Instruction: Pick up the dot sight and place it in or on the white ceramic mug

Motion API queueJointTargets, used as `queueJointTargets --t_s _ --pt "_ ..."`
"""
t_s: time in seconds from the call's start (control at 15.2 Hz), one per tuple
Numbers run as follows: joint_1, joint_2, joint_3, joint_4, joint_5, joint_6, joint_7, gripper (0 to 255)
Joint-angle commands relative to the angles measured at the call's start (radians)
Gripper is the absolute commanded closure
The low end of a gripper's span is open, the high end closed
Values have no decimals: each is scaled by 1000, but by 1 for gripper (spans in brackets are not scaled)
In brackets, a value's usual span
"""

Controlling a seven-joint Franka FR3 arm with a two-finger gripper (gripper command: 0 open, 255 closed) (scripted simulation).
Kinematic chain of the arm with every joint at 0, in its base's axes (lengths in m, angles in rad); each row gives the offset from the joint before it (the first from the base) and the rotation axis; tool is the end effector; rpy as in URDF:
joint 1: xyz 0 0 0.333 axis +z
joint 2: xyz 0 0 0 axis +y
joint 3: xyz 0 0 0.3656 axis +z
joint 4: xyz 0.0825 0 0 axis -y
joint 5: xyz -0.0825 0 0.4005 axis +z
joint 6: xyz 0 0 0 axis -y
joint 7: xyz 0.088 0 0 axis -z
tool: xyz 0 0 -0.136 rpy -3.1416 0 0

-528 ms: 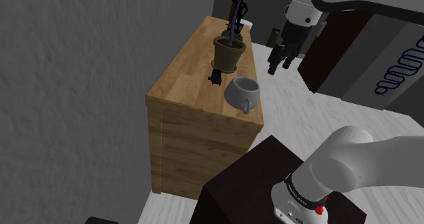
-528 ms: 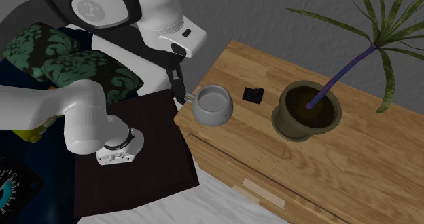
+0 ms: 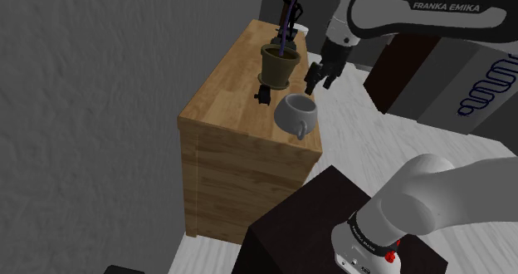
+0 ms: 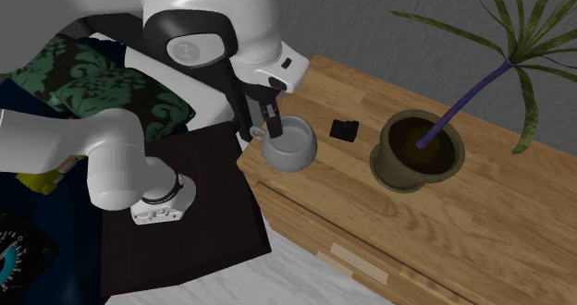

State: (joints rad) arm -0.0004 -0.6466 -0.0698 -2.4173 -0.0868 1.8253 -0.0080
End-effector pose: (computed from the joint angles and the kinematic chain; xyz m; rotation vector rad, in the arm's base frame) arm 0.3485 -0.0380 0.5442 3.0959 -0.0459 0.0811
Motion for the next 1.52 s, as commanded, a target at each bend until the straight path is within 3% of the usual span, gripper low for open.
queueJointTargets --t_s 0.0,0.46,0.92,1.12,1.45 --pt "0 49 -8 -12 2 92 2 0" --pt "10 261 -27 4 25 380 12 0" --pt "24 504 -43 99 72 621 2 0" --pt "28 603 -47 156 101 698 -9 0" --pt "28 661 -47 155 114 757 -19 0"
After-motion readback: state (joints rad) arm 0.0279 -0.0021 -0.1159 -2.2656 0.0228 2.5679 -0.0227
